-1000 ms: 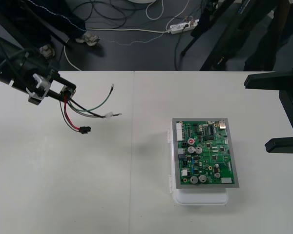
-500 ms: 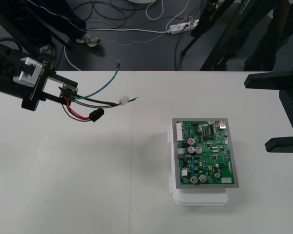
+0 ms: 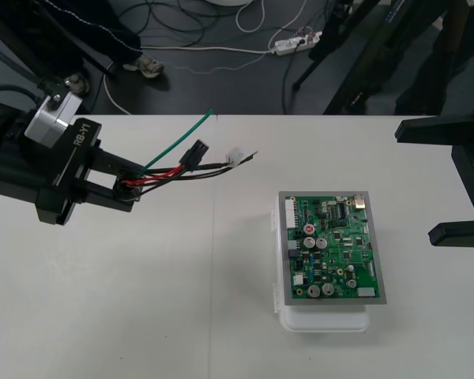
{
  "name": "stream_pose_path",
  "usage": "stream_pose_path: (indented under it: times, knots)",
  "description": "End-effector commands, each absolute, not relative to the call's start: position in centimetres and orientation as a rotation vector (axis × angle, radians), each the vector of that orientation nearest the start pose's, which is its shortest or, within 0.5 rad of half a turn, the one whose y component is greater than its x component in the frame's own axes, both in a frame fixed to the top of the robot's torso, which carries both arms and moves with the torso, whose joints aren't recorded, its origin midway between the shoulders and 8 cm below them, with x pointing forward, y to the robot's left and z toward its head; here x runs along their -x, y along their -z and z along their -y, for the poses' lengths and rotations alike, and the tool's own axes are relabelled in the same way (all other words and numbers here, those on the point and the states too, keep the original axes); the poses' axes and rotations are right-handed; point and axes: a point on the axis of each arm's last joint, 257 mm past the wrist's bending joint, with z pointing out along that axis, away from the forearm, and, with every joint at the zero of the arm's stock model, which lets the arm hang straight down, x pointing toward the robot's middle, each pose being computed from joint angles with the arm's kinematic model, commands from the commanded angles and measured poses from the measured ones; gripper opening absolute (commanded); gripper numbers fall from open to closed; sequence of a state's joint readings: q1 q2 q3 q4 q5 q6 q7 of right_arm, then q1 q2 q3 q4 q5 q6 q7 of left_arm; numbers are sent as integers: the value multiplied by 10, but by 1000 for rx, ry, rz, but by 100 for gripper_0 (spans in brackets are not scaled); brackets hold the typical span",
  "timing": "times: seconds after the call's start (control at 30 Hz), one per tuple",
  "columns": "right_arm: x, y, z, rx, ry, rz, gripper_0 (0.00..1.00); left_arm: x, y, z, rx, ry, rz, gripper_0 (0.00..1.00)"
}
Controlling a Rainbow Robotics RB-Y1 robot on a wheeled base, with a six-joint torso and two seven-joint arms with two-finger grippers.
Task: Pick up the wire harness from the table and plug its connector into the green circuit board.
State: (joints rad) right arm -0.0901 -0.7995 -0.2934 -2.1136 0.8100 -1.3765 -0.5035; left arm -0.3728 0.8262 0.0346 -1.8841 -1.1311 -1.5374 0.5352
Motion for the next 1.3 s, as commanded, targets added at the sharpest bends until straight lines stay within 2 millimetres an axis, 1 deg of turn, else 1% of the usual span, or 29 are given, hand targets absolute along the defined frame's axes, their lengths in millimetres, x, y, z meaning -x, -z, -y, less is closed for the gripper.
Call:
stream_pose_path:
  times: [0.03,0.2,0.23,0.3,0.43,0.63,0.73,0.8,0.9,1.13,1.17,1.3]
  knots:
    - [-269,-37,133,1302,-1051,-1122,100,-288,56,-102,-1654,1011,-1223,0]
    - [-269,-37,133,1302,-1051,-1122,100,-259,59,-80,-1608,1162,-1262,0]
    - [-269,-37,133,1302,-1051,-1122,100,-256,59,-77,-1605,1180,-1265,0]
    - [-269,-37,133,1302,-1051,-1122,100,-242,60,-67,-1583,1275,-1289,0]
    - [-269,-37,133,1302,-1051,-1122,100,-226,62,-49,-1562,1399,-1303,0]
    - [-269,-37,133,1302,-1051,-1122,100,-203,66,-29,-1522,1586,-1349,0]
    - [-269,-37,133,1302,-1051,-1122,100,-196,65,-21,-1503,1654,-1368,0]
    - [-269,-37,133,1302,-1051,-1122,100,-193,65,-17,-1492,1688,-1381,0]
    - [-269,-37,133,1302,-1051,-1122,100,-181,61,-9,-1471,1792,-1400,0]
    - [-269,-37,133,1302,-1051,-1122,100,-167,57,-7,-1422,1932,-1460,0]
    - [-273,-25,135,1279,-1072,-1161,100,-166,56,-7,-1416,1945,-1465,0]
    - [-273,-25,136,1284,-1069,-1161,100,-164,57,-7,-1405,1966,-1478,0]
